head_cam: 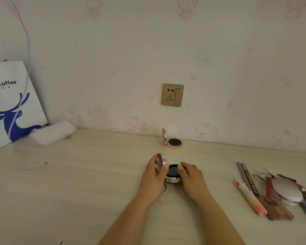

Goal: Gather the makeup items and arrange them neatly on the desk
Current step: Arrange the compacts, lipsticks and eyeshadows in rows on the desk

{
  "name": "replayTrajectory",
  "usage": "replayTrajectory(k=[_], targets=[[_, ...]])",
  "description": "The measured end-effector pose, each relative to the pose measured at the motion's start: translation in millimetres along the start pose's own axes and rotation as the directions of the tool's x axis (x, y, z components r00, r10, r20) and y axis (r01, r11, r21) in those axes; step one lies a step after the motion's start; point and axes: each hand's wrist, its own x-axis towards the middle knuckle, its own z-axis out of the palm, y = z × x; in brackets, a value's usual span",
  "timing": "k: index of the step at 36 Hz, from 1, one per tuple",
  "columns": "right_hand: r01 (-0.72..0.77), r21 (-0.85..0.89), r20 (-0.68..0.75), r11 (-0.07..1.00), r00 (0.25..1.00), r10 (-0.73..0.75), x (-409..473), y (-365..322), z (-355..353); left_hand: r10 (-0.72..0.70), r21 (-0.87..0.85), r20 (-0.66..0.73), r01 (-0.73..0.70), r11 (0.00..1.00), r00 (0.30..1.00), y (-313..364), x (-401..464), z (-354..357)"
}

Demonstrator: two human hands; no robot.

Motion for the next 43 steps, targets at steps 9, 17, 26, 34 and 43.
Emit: replayTrajectory(k=[9,17,26,34,43], targets=[[0.067,0.003,0.043,0.998,0.997,-0.067,-2,10,-7,0.033,0.085,0.139,-0.046,0.995,0.990,3,6,4],[0.056,-0.243,0.014,0.968,0.998,-0.054,8,35,-28,0.095,0.228,0.277,-0.162,0.960,0.956,12,18,32],[-0.045,-0.272,-0.074,0.961,0.997,0.026,32,59,-45,0.161,0.235,0.245,-0.219,0.947,0.956,12,42,78],[-0.127,-0.250,-0.178,0.960,0.980,0.084,64,73,-47,0.118,0.279,0.075,-0.134,0.951,0.990,6,69,102],[-0.154,-0.252,-0.208,0.955,0.973,0.102,96,86,-47,0.126,0.230,0.017,-0.127,0.965,0.992,5,94,115]])
